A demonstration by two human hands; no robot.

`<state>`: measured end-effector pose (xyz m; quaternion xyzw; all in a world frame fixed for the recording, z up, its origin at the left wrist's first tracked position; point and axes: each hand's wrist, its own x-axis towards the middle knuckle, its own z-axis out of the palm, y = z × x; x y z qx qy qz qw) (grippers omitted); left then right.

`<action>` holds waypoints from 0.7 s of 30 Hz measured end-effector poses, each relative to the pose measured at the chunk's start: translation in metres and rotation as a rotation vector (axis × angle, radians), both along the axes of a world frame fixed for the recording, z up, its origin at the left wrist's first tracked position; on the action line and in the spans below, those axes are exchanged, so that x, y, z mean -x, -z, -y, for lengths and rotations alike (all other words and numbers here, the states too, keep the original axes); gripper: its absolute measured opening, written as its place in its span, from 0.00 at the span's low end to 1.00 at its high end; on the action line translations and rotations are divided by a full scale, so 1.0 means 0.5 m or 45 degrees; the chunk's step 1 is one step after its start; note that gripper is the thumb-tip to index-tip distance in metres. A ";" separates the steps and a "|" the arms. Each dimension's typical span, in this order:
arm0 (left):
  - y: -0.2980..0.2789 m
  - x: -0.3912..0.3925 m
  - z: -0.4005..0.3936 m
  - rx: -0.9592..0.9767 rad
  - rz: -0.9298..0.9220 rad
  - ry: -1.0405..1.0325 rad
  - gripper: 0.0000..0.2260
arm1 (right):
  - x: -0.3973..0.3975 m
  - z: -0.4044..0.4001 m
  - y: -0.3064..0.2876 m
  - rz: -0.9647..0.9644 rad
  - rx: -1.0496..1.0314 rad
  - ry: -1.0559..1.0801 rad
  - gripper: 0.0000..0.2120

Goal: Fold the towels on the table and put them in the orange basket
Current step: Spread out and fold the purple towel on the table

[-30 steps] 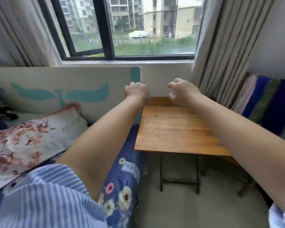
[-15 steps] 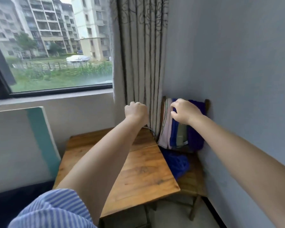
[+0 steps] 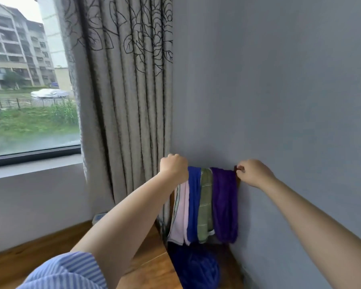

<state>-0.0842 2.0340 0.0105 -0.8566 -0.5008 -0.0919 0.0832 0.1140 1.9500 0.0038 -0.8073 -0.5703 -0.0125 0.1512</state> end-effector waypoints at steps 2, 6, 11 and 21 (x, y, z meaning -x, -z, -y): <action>0.008 -0.031 -0.042 0.058 0.015 0.014 0.12 | -0.039 -0.029 0.014 -0.055 0.015 0.043 0.18; 0.051 -0.125 -0.123 0.193 0.023 0.054 0.11 | -0.124 -0.107 0.050 -0.082 0.070 0.096 0.12; 0.106 -0.237 -0.210 0.288 -0.070 0.070 0.12 | -0.223 -0.219 0.106 -0.072 0.196 0.034 0.10; 0.264 -0.441 -0.366 0.518 -0.030 -0.007 0.15 | -0.355 -0.428 0.269 0.231 0.330 -0.259 0.17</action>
